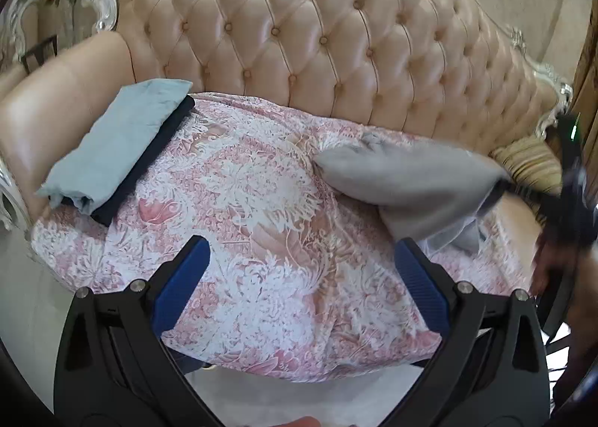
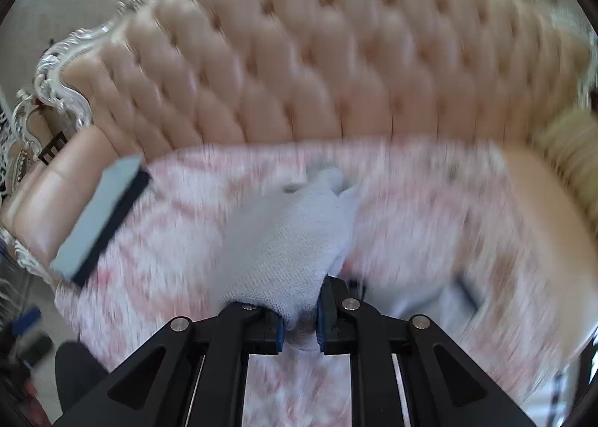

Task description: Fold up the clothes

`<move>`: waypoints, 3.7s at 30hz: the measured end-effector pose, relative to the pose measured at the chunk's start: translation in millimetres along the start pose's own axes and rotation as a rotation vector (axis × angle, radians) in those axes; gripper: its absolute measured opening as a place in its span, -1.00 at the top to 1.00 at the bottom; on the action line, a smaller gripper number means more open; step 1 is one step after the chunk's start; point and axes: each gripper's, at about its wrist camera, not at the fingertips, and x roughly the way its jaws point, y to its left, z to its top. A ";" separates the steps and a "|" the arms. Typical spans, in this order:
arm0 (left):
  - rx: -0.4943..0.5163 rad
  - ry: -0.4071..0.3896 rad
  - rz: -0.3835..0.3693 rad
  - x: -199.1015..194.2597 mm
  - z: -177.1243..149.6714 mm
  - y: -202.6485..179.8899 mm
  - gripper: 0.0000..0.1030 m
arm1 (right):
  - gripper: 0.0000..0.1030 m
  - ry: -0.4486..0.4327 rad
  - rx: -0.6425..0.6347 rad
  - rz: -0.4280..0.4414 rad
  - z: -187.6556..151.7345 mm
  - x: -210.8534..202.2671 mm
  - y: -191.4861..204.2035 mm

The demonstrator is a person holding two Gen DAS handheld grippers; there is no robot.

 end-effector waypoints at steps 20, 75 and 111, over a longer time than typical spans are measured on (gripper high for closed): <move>0.178 0.114 0.128 57.3 -7.7 -99.0 -0.93 | 0.48 0.070 -0.007 -0.048 -73.3 21.4 -22.4; 0.159 0.108 0.068 49.7 -16.4 -71.6 -0.93 | -0.47 0.011 -0.217 -0.200 -76.8 24.3 -89.5; -0.060 0.010 0.028 17.5 -17.2 17.4 -0.93 | 0.74 -0.415 -0.374 -0.079 91.0 -124.0 31.7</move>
